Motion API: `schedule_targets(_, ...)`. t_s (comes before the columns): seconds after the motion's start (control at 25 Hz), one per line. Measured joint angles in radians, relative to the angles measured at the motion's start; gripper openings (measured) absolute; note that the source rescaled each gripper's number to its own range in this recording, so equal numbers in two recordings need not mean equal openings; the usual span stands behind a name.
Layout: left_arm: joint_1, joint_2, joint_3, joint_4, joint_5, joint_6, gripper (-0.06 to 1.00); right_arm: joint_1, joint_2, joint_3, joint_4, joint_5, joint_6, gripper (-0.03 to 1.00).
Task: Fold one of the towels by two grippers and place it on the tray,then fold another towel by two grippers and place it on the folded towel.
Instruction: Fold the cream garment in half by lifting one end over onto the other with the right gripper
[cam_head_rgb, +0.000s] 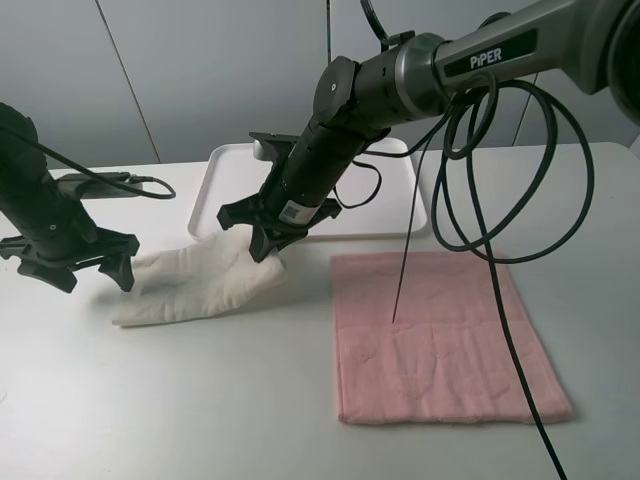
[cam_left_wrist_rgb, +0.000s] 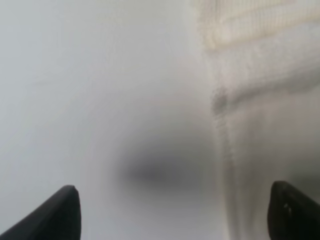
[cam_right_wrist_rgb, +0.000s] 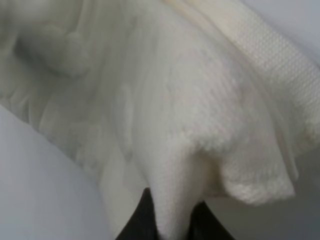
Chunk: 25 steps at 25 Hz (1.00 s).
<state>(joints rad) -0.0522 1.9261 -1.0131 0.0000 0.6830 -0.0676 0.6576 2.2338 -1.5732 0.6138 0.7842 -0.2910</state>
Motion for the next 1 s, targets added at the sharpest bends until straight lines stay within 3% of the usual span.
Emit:
schedule_targets(0.52, 0.0, 0.06, -0.002, 0.013, -0.028, -0.008, 0.96, 0.0, 0.0, 0.0, 0.01, 0.0, 0.0, 0.05)
schedule_targets(1.0, 0.0, 0.066, -0.008, 0.011, -0.026, -0.008, 0.96, 0.0, 0.0, 0.0, 0.278, 0.002, -0.078, 0.05)
